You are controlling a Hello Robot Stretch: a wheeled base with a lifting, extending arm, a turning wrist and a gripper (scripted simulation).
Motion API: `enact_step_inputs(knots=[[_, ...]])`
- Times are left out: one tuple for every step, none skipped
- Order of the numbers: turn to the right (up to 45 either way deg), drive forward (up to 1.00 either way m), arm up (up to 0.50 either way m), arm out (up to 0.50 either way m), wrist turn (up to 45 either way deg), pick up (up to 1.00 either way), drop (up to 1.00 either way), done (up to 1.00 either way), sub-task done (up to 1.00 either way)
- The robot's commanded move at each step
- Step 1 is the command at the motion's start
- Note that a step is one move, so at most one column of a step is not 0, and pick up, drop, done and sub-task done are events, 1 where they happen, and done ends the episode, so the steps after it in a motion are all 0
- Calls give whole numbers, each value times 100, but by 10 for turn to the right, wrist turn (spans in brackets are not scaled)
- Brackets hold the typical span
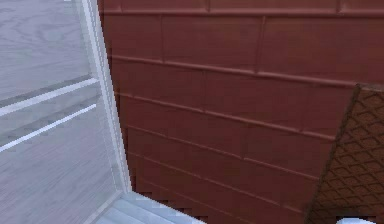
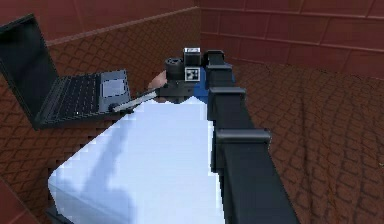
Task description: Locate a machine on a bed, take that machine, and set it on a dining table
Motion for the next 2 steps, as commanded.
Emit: enact_step_inputs(knots=[[0, 0, 0, 0, -450, 0, 0, 0, 0], [0, 0, 0, 0, -300, 0, 0, 0, 0]])
